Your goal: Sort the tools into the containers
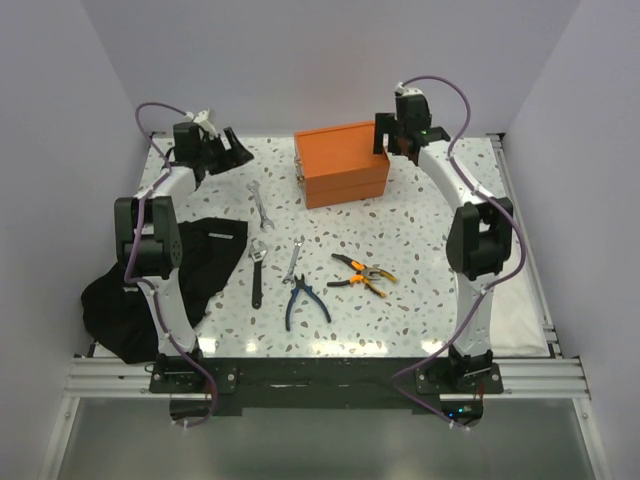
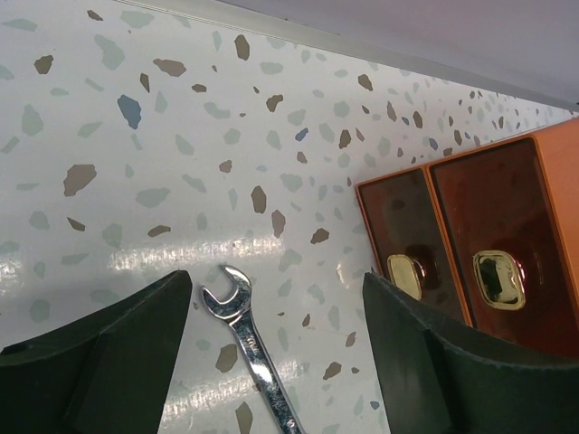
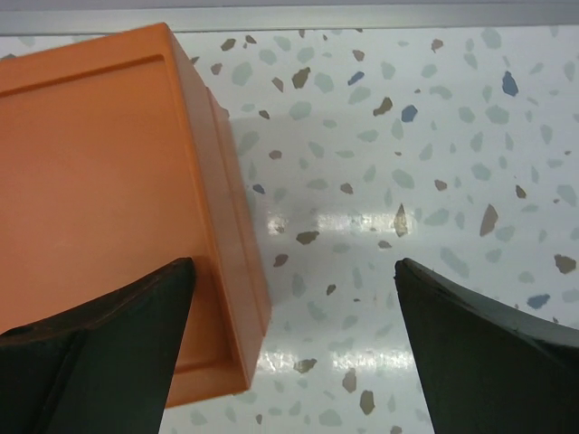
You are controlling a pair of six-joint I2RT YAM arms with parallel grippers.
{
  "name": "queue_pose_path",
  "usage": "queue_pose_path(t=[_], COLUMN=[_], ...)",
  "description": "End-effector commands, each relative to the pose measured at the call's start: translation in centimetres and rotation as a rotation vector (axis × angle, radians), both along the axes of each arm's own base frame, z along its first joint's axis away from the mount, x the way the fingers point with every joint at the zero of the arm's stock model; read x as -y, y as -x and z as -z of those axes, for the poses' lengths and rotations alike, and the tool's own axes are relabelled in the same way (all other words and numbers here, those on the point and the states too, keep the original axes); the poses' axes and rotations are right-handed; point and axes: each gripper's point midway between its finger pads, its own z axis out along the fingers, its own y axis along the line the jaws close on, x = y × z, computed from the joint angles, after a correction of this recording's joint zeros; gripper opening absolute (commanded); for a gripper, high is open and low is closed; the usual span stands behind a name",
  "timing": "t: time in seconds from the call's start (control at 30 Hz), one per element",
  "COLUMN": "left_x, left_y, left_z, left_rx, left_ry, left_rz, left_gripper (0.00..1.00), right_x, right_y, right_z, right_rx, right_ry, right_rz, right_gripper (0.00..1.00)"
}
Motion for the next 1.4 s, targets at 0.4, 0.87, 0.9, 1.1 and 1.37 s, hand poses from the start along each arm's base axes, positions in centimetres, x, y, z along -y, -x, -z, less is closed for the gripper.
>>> queue_pose_path(t=[0.4,0.87,0.9,1.1,1.37], left_x=[8.6,14.9,15.2,17.3,21.3], left_y=[0.8,0.2,0.3,0.2,0.5], left_z=[2.0,3.2,3.2,4.0,4.5], left_rx=[0.007,0.008,0.005,-0.040,-0.058], left_ry=[0.050,0.141,0.147,0.149,0.091], left_rz=[0.279,0.401,0.402,0.340,0.308], left_gripper=[0.81,0.84,0.84,0.82,0.82], right_x=[9.4,6.9,6.6,5.6,5.3], right_y=[9.5,7.9,7.3,4.5,2.8], right_z=[1.6,-7.8,-8.9,-9.0,-6.5], right_rx=[-0.232,-0.004,0.043,0.077,0.027], right_ry=[0.308,0.106,0.092,0.039,-0.011], right_rz=[0.041,-0.155,-0.163,-0.155,-0.107], right_gripper=[0.96,0.98,0.98,0.98,0.97])
